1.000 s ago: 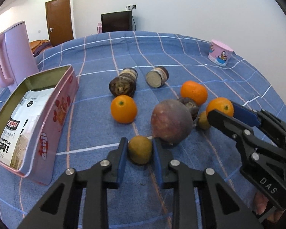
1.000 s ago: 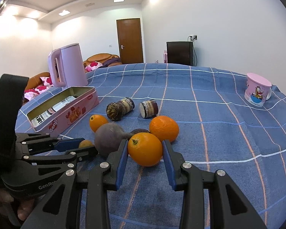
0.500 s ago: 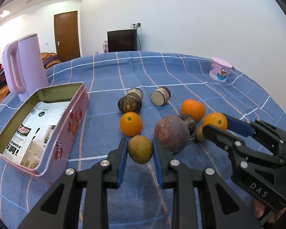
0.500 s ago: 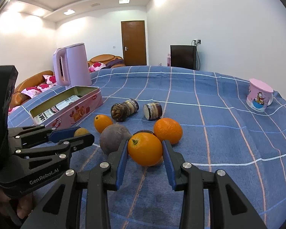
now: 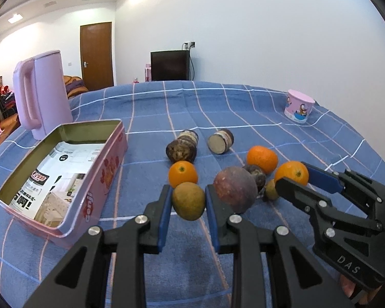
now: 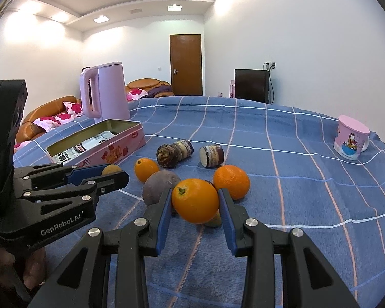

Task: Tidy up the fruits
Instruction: 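Carry the orange in the right tool while the left tool carries the citrus to the tin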

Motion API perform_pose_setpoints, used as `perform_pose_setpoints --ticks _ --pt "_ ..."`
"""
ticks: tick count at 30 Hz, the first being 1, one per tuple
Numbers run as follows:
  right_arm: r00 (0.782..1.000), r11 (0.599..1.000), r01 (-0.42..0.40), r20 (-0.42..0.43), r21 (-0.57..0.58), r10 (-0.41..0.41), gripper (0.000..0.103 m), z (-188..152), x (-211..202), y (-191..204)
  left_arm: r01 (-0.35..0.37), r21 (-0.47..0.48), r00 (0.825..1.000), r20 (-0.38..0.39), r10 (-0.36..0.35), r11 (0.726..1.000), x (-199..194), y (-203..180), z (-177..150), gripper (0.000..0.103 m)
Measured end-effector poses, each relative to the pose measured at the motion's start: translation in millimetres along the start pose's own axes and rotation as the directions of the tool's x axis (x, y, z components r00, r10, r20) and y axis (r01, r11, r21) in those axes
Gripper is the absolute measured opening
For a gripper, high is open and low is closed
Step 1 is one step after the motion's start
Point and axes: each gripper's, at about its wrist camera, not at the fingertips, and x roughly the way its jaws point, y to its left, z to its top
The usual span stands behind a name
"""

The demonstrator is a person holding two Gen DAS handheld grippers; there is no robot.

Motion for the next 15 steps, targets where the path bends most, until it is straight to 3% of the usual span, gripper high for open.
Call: perform_pose_setpoints --ticks 15 --pt "0.999 1.000 -0.011 0.041 -0.018 0.012 0.038 -2.3 -6.8 2.5 -0.018 -0.005 0.998 0.058 0.018 1.000 -9.5 1.7 -0.6 0.028"
